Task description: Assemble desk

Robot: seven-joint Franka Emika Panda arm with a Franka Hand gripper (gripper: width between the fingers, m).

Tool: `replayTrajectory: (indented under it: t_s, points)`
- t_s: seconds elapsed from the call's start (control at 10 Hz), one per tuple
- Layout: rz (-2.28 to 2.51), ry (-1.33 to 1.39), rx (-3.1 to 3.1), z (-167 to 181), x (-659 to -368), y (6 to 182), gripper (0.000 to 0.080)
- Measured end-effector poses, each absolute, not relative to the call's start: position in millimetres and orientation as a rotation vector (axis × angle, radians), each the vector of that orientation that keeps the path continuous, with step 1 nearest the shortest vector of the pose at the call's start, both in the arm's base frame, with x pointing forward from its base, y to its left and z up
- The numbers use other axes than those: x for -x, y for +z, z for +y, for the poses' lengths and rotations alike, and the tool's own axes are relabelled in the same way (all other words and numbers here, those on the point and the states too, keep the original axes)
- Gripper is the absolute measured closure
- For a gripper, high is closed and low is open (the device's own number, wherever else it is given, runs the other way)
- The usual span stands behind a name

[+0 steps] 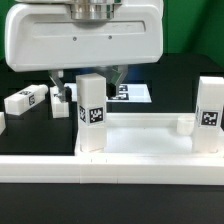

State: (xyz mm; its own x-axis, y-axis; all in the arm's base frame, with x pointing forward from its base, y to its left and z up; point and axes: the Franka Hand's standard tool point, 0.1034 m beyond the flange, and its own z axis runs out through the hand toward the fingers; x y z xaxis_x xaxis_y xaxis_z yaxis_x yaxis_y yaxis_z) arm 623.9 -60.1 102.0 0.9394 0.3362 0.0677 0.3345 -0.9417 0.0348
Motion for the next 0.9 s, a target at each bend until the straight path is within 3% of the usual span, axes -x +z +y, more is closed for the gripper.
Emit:
replayTrajectory:
  t_s: [0.1,0.2,0.3,0.9]
  points:
    - [0.531,0.113,-3.071,-60.2,-623.9,102.0,0.0413]
    - [0.512,0.113,-3.076,-59.9,-623.8,101.8,0.0413]
    - [0.489,0.113,-3.08,-60.0,-623.8,101.7,0.0511]
    - [-0.118,0.123,-3.144,-60.2,-623.9,101.6,0.051]
